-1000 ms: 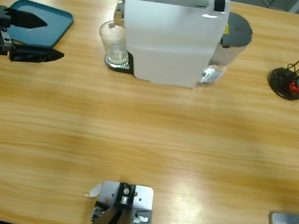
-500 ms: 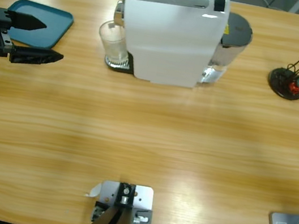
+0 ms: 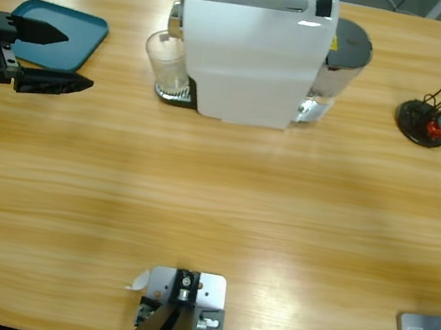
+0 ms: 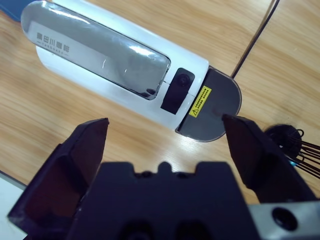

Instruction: Pour coffee

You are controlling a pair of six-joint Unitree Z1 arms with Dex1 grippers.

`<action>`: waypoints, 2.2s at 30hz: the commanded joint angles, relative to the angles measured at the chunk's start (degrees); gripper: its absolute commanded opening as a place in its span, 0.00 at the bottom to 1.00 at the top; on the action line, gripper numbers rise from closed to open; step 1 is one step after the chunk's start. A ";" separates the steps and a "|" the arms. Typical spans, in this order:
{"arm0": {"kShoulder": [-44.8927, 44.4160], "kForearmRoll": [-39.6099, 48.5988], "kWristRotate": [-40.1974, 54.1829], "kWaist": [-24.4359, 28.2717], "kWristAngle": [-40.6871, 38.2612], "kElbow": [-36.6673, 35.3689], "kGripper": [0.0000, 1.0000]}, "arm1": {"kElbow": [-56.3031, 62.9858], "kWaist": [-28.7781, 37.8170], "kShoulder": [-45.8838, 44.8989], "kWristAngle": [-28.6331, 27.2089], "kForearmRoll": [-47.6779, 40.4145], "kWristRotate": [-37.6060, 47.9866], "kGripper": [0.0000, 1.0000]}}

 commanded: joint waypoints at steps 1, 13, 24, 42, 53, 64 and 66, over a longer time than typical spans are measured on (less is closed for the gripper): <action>0.07 -0.50 -0.14 -0.09 0.94 1.67 0.97 | 3.51 0.53 -5.91 -1.07 1.00 -0.72 1.00; -1.48 -0.06 -0.14 -0.09 0.91 2.32 0.97 | 48.81 3.56 -37.04 1.67 -29.06 -6.85 1.00; -2.73 0.26 -0.10 -0.11 0.52 2.81 0.97 | 84.58 3.01 -60.02 7.96 -43.93 -8.22 1.00; -7.02 2.29 -0.66 -0.53 0.50 3.92 0.97 | 85.81 -7.03 -57.31 15.34 -46.52 -16.80 1.00; -7.04 2.26 -0.65 -0.53 0.68 4.10 0.97 | 85.81 -7.82 -57.05 14.25 -46.69 -16.47 1.00; -7.26 2.21 -0.66 -0.53 0.68 5.24 0.97 | 85.69 -7.90 -56.47 13.66 -46.71 -16.33 1.00; -7.42 2.21 -0.66 -0.53 0.68 5.36 0.97 | 85.63 -7.94 -56.41 13.66 -46.71 -16.27 1.00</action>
